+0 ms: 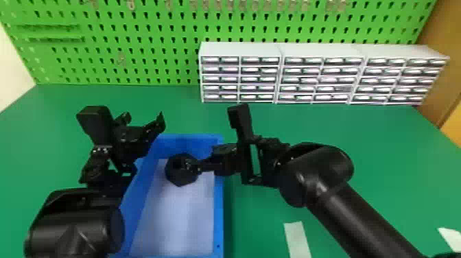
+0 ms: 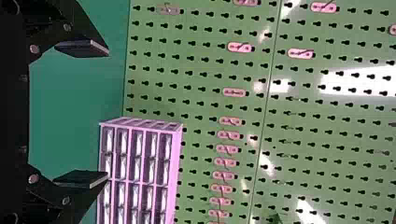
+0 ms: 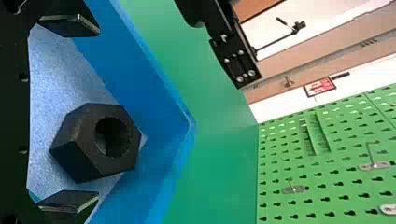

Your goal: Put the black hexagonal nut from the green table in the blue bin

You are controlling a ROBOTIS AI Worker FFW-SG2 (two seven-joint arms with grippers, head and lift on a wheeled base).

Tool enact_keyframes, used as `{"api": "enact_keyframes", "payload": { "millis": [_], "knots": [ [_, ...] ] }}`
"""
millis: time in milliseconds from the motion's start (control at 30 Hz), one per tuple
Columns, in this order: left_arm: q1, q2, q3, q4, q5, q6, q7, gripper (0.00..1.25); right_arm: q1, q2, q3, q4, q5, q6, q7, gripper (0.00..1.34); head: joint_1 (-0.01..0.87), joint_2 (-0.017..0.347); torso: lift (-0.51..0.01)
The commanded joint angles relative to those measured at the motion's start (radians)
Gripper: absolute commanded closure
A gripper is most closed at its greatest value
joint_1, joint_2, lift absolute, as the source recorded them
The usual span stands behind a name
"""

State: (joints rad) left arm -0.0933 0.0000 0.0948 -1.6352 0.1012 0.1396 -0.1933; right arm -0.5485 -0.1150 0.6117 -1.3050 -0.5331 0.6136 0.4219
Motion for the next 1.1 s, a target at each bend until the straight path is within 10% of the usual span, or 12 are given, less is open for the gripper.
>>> {"api": "enact_keyframes", "payload": {
  "millis": [0, 1067],
  "knots": [
    [0.0, -0.003, -0.001, 0.0, 0.0, 0.0, 0.0, 0.33, 0.004, -0.002, -0.032, -0.016, 0.012, 0.0, 0.0, 0.07, 0.686, 0.051, -0.097],
    [0.001, -0.003, -0.009, 0.0, 0.0, 0.0, 0.0, 0.33, 0.144, 0.012, -0.507, -0.254, 0.275, -0.002, 0.0, 0.08, 0.686, 0.051, -0.097]
  ]
}}
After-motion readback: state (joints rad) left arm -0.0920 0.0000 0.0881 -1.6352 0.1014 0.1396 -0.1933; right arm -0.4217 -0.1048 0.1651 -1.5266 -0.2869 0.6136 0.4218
